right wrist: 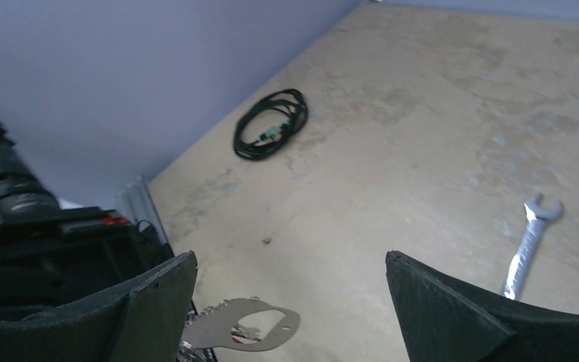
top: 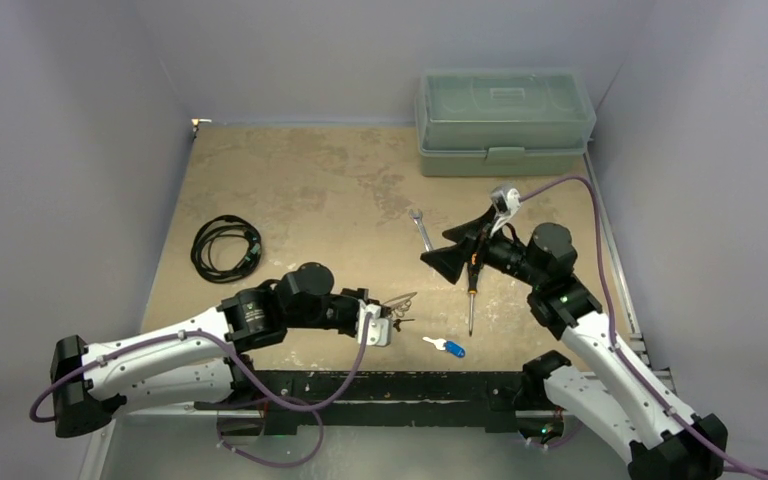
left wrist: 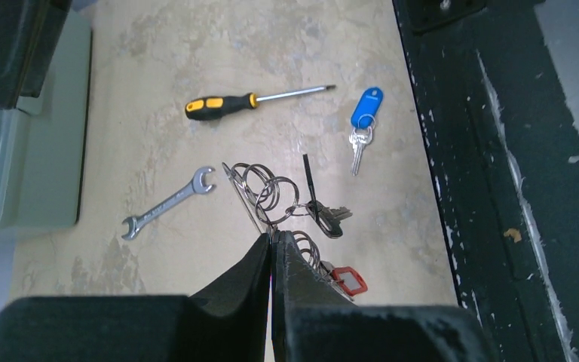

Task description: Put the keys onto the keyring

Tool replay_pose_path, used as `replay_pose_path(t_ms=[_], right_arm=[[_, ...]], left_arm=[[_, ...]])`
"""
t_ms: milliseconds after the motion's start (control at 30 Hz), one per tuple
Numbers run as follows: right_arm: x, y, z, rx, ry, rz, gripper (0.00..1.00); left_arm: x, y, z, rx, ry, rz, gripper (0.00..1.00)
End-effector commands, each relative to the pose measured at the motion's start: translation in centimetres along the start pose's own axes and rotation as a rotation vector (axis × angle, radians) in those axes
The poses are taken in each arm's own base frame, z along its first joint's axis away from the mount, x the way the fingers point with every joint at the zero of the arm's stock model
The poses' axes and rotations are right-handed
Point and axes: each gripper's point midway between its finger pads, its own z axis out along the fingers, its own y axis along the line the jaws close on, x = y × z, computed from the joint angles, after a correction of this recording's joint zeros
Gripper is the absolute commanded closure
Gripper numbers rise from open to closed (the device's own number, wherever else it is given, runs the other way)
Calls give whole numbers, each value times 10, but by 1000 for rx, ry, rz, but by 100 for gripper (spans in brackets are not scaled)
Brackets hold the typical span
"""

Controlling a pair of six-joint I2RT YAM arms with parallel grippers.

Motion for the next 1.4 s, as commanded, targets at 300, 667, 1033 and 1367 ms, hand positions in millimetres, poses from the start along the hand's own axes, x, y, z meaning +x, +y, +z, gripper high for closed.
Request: replay_pose_path(t_ms=[300,667,1033,1367], right_arm=[[-8,99,-45,-506,-124,-160,12],[8,138,-35,-667,-48,-215,1],[28,162,4,-663,30,-251,5],[39,148,19,-569,54,-266,31]], left_arm=[[-56,2,-20,-24,-257,-50,100],[-72,4,-45,-73,-343,-162,100],[-68,3,-58,-112,-347,-180,100],[-77,-1,-72,-109,-412,-163,100]])
